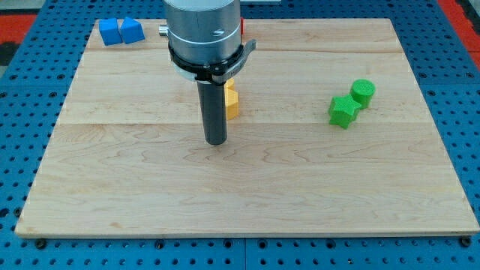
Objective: Slide the red blocks diagonal to the yellow heart
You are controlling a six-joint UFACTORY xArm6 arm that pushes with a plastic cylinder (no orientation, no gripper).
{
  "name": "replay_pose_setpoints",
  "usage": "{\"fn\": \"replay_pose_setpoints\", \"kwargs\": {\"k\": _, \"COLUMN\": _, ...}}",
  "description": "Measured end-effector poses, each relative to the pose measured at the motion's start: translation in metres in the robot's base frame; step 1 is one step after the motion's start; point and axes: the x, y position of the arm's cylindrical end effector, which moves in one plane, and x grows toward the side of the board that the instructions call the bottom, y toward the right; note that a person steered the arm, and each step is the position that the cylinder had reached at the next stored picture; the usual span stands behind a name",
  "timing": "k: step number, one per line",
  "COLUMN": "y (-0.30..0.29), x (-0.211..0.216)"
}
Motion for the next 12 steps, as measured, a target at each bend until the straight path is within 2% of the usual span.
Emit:
{"fn": "replay_pose_setpoints", "kwargs": {"k": 5, "y": 0.001, "x": 0.004}}
{"fn": "replay_pose_setpoints", "kwargs": {"k": 6, "y": 0.016, "x": 0.017}}
{"fn": "replay_pose_setpoints", "kwargs": {"k": 7, "y": 0.078, "x": 0.020}}
{"fn": "replay_pose_setpoints", "kwargs": {"k": 8, "y": 0.166, "x": 0.020}}
{"fn": "replay_pose_setpoints", "kwargs": {"k": 9, "y": 0.264, "x": -0.009}}
{"fn": "replay_pose_setpoints", "kwargs": {"k": 10, "y": 0.342, "x": -0.058}}
{"fn": "replay_pose_setpoints", "kwargs": {"k": 11, "y": 0.330, "x": -0.149}}
{"fn": "replay_pose_setpoints", "kwargs": {"k": 12, "y": 0.274, "x": -0.225}}
